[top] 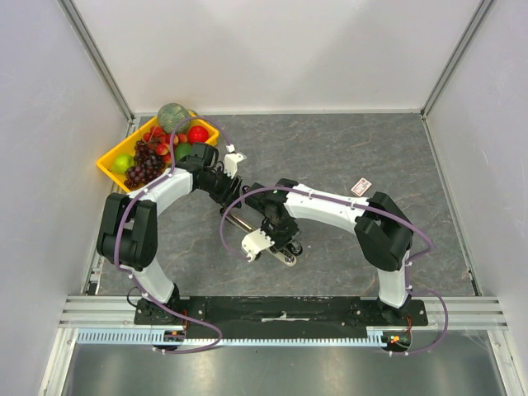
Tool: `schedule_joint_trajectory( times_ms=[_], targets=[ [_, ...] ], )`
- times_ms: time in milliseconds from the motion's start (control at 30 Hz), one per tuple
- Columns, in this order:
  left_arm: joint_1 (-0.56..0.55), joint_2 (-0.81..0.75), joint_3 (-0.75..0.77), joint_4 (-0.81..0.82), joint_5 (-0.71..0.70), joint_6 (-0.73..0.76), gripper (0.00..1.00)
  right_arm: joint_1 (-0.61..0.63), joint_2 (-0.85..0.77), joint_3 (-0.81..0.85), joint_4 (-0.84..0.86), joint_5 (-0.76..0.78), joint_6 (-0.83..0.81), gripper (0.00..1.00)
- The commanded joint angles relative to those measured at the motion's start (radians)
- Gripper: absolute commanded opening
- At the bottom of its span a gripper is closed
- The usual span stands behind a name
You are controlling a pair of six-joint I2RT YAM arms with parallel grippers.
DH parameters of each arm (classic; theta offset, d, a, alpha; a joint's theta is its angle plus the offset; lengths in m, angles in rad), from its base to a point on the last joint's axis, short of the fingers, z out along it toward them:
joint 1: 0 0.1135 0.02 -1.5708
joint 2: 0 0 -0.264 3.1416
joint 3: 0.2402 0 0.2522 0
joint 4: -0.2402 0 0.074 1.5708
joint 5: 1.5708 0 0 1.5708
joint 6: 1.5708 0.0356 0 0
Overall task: Load the staples into the stapler
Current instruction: Pick up the stapler.
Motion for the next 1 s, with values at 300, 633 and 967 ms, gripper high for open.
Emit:
schedule_joint_trajectory(
  times_ms=[300, 633, 967],
  targets=[
    [0.003, -0.035, -0.003, 0.034, 0.019, -0.02, 0.54, -0.009, 0.02, -0.013, 0.02, 0.016, 0.018, 0.42],
    [0.003, -0.036, -0.001, 0.034, 0.021, -0.02, 0.54, -0.017, 0.003, 0.007, 0.007, 0.002, 0.021, 0.29],
    [0.003, -0.039, -0.004, 0.034, 0.027, -0.016, 0.54, -0.051, -0.047, 0.024, 0.003, -0.053, 0.021, 0.27]
  ],
)
